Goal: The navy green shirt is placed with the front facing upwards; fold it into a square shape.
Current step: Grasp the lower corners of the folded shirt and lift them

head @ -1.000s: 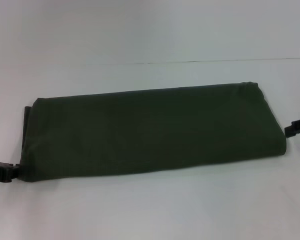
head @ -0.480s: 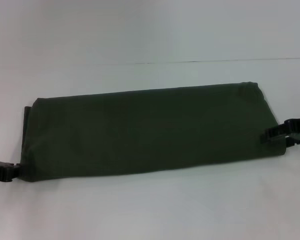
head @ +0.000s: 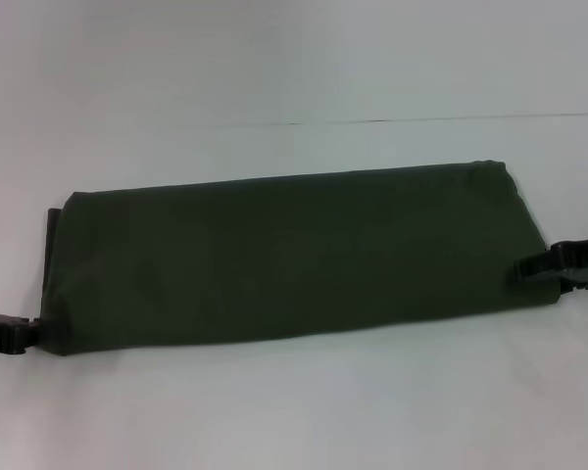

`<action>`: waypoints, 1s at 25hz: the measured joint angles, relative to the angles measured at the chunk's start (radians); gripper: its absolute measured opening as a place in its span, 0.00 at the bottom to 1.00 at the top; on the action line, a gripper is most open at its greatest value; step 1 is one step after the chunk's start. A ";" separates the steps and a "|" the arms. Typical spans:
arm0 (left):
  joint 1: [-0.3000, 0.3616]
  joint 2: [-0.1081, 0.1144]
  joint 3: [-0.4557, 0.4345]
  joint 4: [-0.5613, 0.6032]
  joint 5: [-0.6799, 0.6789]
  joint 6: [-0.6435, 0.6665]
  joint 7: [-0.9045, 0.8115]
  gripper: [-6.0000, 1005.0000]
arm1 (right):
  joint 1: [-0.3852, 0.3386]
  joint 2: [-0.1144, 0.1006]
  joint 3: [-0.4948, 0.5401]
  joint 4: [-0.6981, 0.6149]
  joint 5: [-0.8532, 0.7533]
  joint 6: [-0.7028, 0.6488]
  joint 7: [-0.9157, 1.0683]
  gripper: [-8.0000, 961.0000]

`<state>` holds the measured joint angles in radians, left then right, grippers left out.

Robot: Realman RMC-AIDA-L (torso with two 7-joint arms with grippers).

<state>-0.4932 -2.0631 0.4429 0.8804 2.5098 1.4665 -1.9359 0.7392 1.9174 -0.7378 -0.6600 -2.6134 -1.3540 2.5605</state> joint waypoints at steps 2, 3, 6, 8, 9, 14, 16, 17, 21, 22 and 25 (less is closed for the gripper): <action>-0.001 0.000 -0.001 0.000 0.000 0.000 0.000 0.04 | 0.002 0.002 0.000 0.014 -0.001 0.013 -0.001 0.90; -0.001 0.000 -0.001 0.000 0.000 0.000 0.000 0.04 | 0.004 0.002 -0.001 0.023 -0.003 0.019 0.000 0.90; -0.001 0.000 -0.001 0.000 0.000 0.001 -0.002 0.04 | 0.006 0.004 -0.006 0.032 -0.019 0.032 0.003 0.90; -0.001 0.001 -0.001 0.000 0.000 0.001 -0.006 0.04 | 0.003 0.007 -0.008 0.028 -0.023 0.036 0.001 0.78; -0.001 0.001 -0.002 0.000 0.000 0.001 -0.007 0.04 | 0.001 0.008 -0.009 0.024 -0.023 0.036 0.000 0.75; -0.001 0.002 -0.003 0.000 0.000 0.002 -0.008 0.04 | 0.001 0.009 -0.012 0.027 -0.024 0.037 -0.002 0.58; -0.001 0.002 -0.003 0.000 0.000 0.002 -0.008 0.04 | 0.001 0.009 -0.013 0.025 -0.024 0.037 -0.002 0.53; -0.001 0.002 -0.003 0.000 0.000 0.002 -0.008 0.04 | 0.001 0.009 -0.014 0.025 -0.024 0.036 -0.002 0.51; -0.001 0.002 0.002 0.000 0.004 0.006 -0.009 0.04 | 0.002 0.009 -0.019 0.026 -0.025 0.035 -0.002 0.41; -0.002 0.002 0.004 0.000 0.005 0.008 -0.009 0.04 | 0.002 0.009 -0.021 0.026 -0.025 0.035 -0.002 0.39; -0.003 0.002 0.004 -0.001 0.006 0.013 -0.014 0.04 | 0.004 0.009 -0.022 0.025 -0.025 0.031 -0.009 0.32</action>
<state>-0.4959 -2.0615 0.4474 0.8796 2.5162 1.4792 -1.9495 0.7435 1.9266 -0.7601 -0.6347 -2.6385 -1.3233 2.5514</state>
